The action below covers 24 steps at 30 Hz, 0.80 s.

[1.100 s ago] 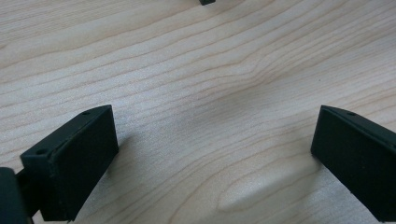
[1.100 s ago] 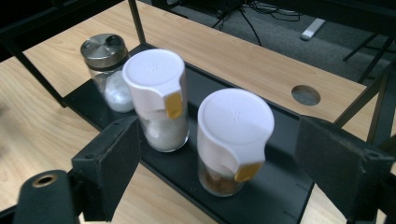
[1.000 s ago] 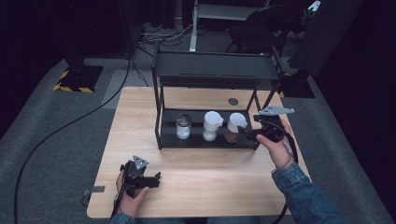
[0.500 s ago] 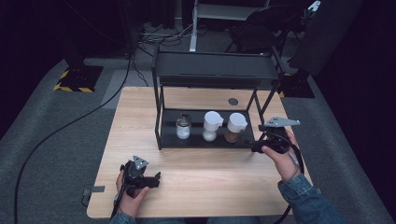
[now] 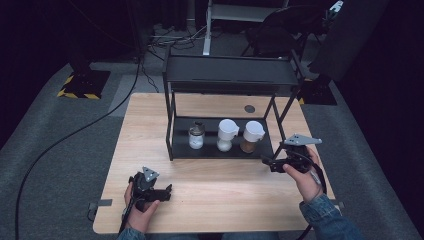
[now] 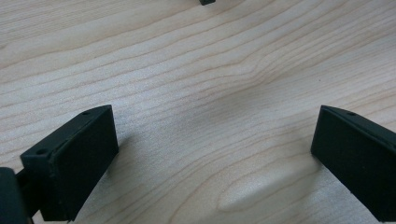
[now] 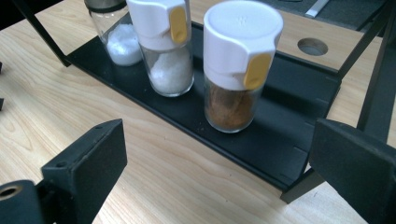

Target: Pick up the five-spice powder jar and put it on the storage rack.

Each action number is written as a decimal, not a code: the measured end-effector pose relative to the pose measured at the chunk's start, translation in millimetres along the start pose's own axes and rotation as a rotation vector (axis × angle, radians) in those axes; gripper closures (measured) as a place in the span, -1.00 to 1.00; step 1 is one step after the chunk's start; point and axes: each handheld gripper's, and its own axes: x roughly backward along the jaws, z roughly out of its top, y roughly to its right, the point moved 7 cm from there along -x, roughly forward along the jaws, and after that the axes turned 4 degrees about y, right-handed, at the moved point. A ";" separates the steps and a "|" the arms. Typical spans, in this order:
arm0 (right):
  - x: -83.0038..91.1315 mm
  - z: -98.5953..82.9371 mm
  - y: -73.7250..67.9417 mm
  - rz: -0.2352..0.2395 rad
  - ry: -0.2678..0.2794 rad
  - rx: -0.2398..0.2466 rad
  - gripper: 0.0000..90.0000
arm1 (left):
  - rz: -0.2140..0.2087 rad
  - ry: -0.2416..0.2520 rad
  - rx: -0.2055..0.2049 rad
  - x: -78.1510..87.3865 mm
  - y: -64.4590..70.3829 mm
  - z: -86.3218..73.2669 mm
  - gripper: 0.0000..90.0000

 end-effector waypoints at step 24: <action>-12.9 -47.5 -3.8 -0.010 -0.065 0.012 -0.91 | 0.000 0.000 0.000 0.0 0.0 0.0 -0.99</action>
